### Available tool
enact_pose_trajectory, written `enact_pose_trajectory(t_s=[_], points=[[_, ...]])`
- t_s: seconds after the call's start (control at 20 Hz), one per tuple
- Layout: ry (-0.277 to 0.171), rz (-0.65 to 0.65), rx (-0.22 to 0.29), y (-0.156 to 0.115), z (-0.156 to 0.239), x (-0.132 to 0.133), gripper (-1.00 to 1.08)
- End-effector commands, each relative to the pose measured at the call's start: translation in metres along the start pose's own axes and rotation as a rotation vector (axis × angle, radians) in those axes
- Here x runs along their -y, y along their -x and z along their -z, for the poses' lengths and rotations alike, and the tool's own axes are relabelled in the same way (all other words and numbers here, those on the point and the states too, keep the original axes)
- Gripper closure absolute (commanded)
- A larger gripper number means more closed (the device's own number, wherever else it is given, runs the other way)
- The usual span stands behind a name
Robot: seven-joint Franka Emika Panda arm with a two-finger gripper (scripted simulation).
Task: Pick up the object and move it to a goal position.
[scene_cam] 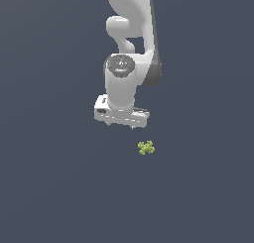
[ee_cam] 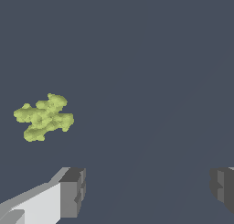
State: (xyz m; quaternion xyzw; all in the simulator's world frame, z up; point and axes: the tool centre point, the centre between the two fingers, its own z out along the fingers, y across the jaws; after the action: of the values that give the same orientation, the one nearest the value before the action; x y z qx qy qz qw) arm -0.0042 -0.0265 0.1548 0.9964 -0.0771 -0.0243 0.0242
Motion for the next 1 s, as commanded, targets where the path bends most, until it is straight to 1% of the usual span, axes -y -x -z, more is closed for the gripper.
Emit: enact_pose_trajectory(t_s=[0.0, 0.95], points=[[-0.003, -0.05, -0.001, -0.002, -0.002, 0.005, -0.92], [-0.031, -0.51, -0.01, -0.016, -0.023, 0.053, -0.92]])
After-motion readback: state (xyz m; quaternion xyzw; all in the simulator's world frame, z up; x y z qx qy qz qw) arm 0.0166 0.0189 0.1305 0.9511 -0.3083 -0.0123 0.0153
